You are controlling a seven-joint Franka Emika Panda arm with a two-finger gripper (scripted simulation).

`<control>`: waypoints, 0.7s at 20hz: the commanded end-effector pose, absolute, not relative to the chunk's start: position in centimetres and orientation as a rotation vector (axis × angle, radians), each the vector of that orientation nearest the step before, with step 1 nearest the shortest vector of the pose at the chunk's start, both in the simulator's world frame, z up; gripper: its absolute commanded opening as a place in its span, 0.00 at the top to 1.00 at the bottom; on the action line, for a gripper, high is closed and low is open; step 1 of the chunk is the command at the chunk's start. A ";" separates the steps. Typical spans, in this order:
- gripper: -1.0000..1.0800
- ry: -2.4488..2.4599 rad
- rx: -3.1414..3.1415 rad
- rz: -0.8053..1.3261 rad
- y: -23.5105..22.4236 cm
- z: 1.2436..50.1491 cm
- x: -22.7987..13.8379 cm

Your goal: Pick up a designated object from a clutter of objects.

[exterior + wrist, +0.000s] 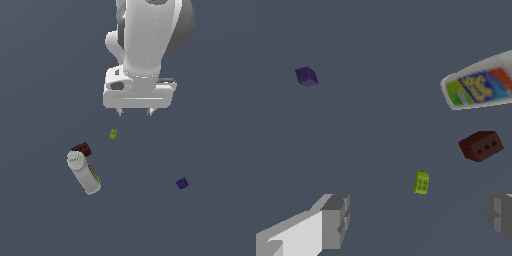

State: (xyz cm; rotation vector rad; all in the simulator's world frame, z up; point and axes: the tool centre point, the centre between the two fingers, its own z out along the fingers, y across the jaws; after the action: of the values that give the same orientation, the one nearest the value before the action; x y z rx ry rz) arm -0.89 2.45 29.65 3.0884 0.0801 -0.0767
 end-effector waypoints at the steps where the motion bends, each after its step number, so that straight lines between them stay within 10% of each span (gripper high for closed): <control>1: 0.04 0.085 3.088 -0.076 2.6 29.5 -0.6; 14: 0.04 0.190 3.081 -0.057 6.8 25.9 4.5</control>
State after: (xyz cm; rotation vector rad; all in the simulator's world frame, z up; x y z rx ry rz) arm 3.72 6.00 26.61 3.0813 0.1724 -0.0596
